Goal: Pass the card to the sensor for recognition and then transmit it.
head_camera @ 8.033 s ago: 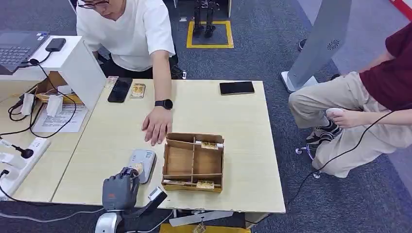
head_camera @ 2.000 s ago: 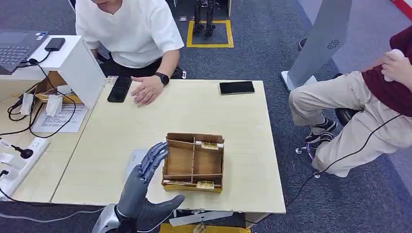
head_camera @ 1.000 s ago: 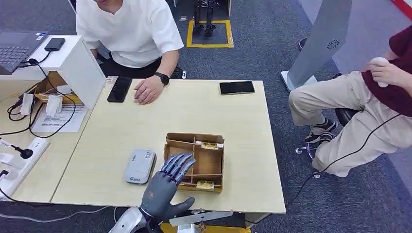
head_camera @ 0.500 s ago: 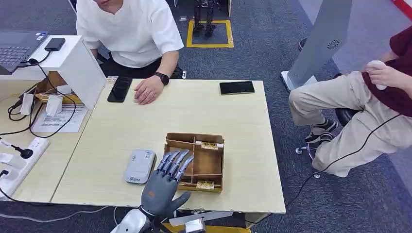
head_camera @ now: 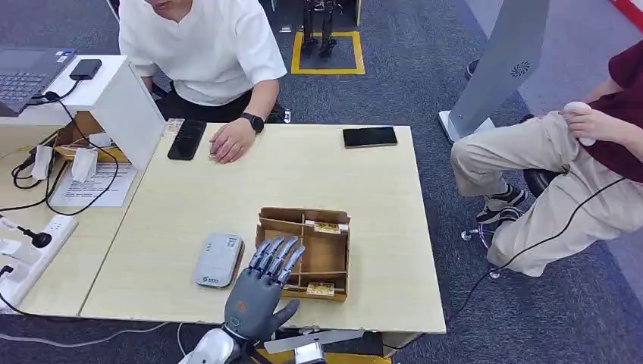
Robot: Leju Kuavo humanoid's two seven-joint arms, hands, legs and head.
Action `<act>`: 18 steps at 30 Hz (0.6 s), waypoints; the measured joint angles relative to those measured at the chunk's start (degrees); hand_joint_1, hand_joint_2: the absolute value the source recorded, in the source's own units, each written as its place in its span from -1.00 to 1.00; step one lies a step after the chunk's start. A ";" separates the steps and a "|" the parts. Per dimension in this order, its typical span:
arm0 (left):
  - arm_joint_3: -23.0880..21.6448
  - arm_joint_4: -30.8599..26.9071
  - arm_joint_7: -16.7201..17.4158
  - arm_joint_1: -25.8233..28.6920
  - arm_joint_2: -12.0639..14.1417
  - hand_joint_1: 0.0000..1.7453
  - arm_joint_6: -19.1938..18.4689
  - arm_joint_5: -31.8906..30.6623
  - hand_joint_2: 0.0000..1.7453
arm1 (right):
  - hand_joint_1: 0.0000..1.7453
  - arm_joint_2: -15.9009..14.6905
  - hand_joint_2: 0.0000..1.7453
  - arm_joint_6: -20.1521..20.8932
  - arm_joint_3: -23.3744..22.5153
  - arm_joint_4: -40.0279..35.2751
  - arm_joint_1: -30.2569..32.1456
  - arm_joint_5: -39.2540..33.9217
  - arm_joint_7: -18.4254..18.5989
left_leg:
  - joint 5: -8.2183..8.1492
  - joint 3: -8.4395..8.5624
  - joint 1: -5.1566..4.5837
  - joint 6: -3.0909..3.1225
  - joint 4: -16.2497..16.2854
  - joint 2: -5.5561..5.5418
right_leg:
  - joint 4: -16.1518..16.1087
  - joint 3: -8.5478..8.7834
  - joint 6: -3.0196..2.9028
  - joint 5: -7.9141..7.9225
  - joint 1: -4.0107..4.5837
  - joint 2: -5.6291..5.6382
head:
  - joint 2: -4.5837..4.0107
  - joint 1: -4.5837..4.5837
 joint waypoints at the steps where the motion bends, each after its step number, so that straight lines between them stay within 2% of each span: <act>1: 0.00 0.13 0.04 0.00 0.00 -1.00 0.00 -0.07 1.00 | -1.00 0.00 1.00 0.00 0.00 0.00 0.00 0.00 0.00 | 0.00 0.00 0.00 0.00 0.00 0.00 | 0.00 0.00 0.00 0.00 0.00 0.00 | 0.00 0.00; 15: 0.07 3.01 1.90 -0.02 -0.70 -1.00 -0.77 -0.85 1.00 | -1.00 0.00 1.00 0.00 0.00 0.00 0.00 -0.15 0.17 | 0.00 0.00 0.00 0.00 0.00 0.00 | 0.00 0.00 0.00 0.00 0.00 0.00 | 0.00 0.00; 18: 0.46 4.00 3.45 0.00 -1.14 -1.00 0.17 -2.45 1.00 | -1.00 0.00 1.00 0.00 0.00 0.00 0.00 0.04 0.52 | 0.00 0.00 0.00 0.00 0.00 0.00 | 0.00 0.00 0.00 0.00 0.00 0.00 | 0.00 0.00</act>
